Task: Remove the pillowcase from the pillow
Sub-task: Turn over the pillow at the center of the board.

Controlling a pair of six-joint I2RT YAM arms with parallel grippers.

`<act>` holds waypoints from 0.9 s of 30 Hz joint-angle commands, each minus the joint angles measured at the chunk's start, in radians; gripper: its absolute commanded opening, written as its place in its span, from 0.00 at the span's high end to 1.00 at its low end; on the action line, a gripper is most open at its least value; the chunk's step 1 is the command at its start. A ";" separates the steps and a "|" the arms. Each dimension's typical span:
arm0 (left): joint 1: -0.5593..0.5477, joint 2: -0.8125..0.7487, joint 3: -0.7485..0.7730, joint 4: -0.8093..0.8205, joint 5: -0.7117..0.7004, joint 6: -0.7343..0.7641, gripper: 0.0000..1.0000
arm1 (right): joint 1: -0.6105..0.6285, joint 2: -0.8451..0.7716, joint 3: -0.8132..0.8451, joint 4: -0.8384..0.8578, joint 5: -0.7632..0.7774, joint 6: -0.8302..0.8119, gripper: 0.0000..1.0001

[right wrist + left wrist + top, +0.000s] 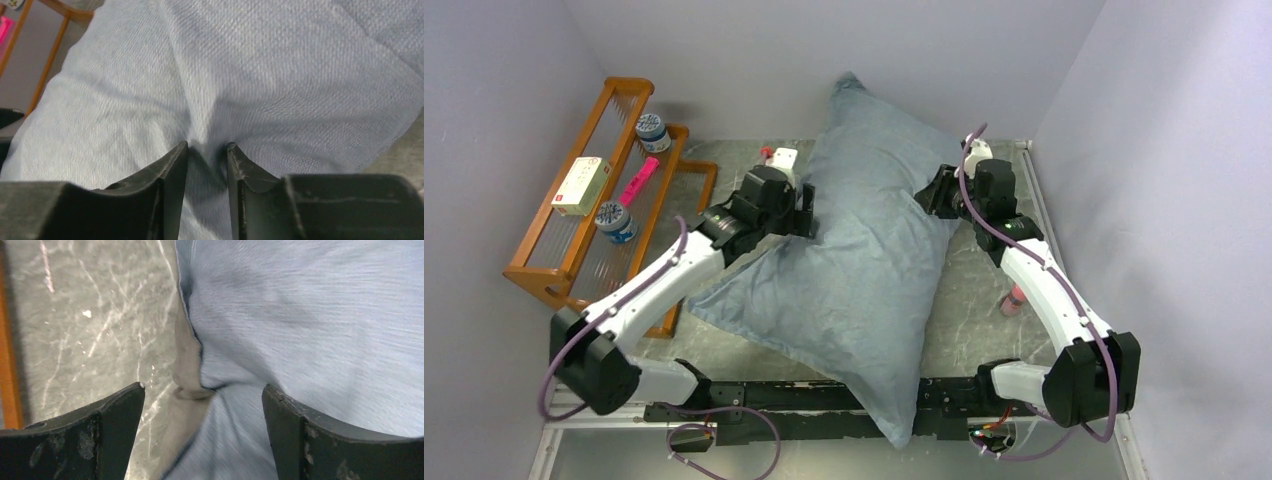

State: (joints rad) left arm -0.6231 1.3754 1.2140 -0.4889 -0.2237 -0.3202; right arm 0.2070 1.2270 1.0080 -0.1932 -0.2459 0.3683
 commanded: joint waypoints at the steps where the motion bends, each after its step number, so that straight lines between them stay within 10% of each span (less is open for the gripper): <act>1: 0.007 -0.122 -0.011 0.031 -0.074 -0.045 0.05 | 0.016 -0.037 0.027 0.036 -0.031 -0.013 0.54; 12: 0.010 -0.237 -0.067 -0.081 0.010 -0.104 0.04 | 0.016 -0.085 0.000 0.088 0.035 -0.029 0.02; 27: 0.009 -0.378 -0.192 -0.094 0.126 -0.193 0.04 | 0.015 -0.051 -0.053 0.199 -0.055 -0.078 0.01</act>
State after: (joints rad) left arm -0.6163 1.0138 1.0306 -0.5880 -0.1699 -0.4808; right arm 0.2214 1.1412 0.9073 -0.0509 -0.2665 0.3161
